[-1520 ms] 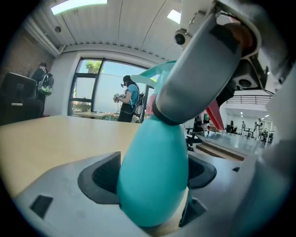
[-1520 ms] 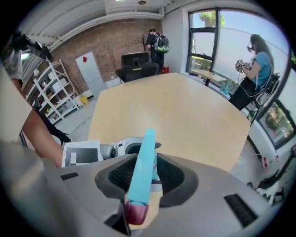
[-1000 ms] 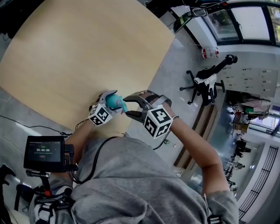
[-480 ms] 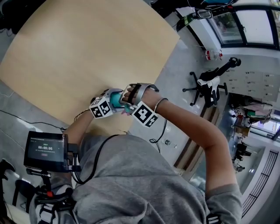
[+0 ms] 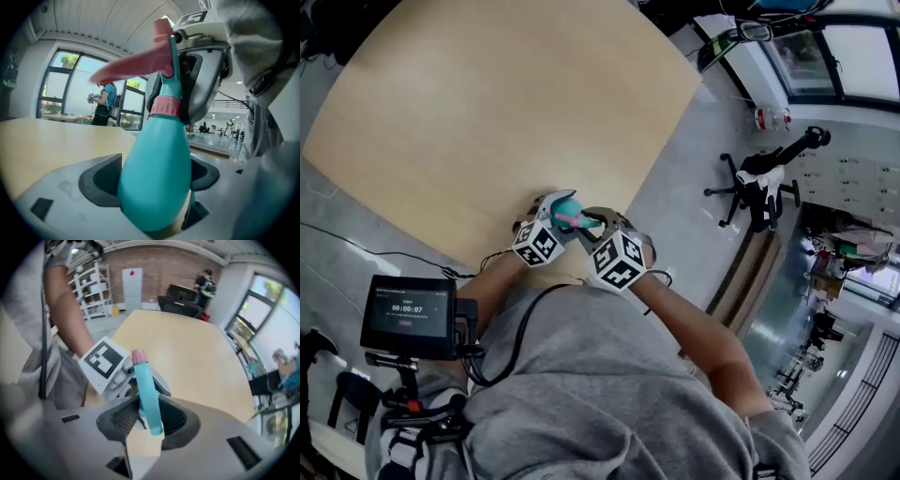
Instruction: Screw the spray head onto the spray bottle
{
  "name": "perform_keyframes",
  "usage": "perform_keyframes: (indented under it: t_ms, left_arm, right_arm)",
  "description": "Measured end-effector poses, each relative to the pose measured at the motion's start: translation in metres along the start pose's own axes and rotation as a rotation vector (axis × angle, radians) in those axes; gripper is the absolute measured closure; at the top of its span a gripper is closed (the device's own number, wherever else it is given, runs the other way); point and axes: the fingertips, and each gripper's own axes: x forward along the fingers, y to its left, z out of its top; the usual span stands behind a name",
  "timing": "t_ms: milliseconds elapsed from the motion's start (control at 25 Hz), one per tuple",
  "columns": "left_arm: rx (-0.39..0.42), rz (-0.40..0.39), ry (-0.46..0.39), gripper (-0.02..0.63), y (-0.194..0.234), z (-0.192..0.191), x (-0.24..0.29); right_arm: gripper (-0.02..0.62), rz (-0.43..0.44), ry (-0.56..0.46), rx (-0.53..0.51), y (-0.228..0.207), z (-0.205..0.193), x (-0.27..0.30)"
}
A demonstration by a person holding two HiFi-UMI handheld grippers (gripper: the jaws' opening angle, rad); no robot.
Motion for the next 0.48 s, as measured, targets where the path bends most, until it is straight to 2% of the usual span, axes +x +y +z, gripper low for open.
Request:
perform_keyframes:
  t_ms: [120, 160, 200, 280, 480]
  left_arm:
    - [-0.045, 0.146, -0.006, 0.224, 0.008, 0.000, -0.002]
    - [-0.057, 0.187, 0.000, 0.224, 0.010, -0.001, -0.003]
    - [-0.063, 0.221, 0.008, 0.224, 0.011, -0.003, -0.004]
    - [-0.068, 0.262, 0.024, 0.224, 0.011, -0.007, -0.004]
    - [-0.089, 0.242, 0.019, 0.224, 0.012, -0.011, -0.005]
  right_arm:
    - [0.463, -0.039, -0.110, 0.460, -0.008, 0.002, -0.001]
    - [0.462, -0.043, -0.132, 0.541, -0.009, 0.003, -0.001]
    - [0.462, -0.045, -0.141, 0.572, -0.008, 0.003, 0.000]
    - [0.460, -0.045, -0.143, 0.570, -0.006, 0.003, 0.001]
    - [0.459, -0.040, -0.130, 0.488, -0.005, 0.007, 0.008]
